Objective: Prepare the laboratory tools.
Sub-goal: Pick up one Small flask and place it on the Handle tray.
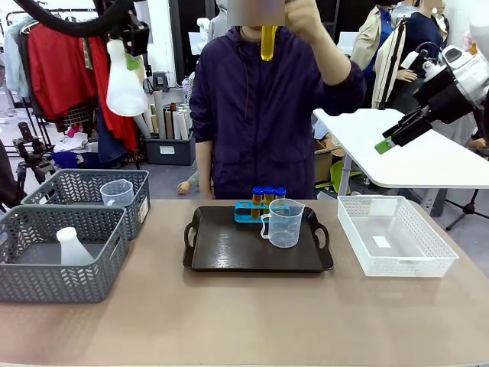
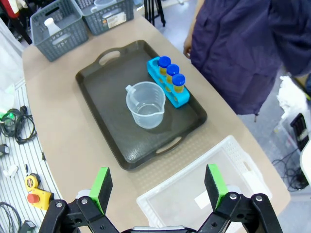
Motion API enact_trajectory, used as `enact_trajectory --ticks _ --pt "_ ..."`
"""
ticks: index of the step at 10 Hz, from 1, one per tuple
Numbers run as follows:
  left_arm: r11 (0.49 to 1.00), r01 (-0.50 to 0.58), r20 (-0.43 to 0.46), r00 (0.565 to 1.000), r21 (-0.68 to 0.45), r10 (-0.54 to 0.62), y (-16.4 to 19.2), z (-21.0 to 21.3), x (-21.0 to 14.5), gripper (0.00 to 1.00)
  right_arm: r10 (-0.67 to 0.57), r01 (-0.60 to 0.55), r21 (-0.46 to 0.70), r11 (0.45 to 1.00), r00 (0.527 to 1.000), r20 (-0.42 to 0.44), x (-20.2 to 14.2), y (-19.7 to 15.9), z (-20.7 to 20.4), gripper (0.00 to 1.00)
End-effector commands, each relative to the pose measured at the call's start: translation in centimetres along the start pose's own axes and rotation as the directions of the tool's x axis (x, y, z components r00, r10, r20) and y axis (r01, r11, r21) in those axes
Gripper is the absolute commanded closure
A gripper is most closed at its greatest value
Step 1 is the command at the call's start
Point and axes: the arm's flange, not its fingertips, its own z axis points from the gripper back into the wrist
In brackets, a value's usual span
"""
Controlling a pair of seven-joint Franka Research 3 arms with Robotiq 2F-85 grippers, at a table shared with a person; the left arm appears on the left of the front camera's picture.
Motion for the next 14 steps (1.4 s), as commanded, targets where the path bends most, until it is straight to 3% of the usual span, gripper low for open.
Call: enact_trajectory --ticks 1,2,3,9,11,14 --pt "0.996 0.075 0.038 0.997 -0.056 -0.073 0.0 0.5 1.2 1.00 0.002 -0.002 0.009 1.000 1.000 0.017 0.1 0.0 0.1 0.00" --pt "0.994 0.074 0.048 0.996 -0.075 -0.070 0.4 0.8 1.3 1.00 0.002 -0.002 0.009 1.000 1.000 0.017 0.1 0.0 0.1 0.00" --pt "0.999 0.034 0.015 0.999 -0.021 -0.034 -0.5 -0.3 0.8 1.00 0.002 -0.002 0.009 1.000 1.000 0.017 0.1 0.0 0.1 0.00" --pt "0.998 0.048 0.022 0.999 -0.035 -0.047 -0.5 -0.5 1.1 1.00 0.002 -0.002 0.009 1.000 1.000 0.017 0.1 0.0 0.1 0.00" --pt "0.967 0.240 0.049 0.970 -0.087 -0.236 -1.3 -4.5 3.3 1.00 0.002 -0.002 0.009 1.000 1.000 0.017 0.1 0.0 0.1 0.00" --pt "0.931 0.318 0.107 0.947 -0.179 -0.303 -2.4 -10.0 5.0 1.00 0.002 -0.002 0.009 1.000 1.000 0.017 0.1 0.0 0.1 0.00"
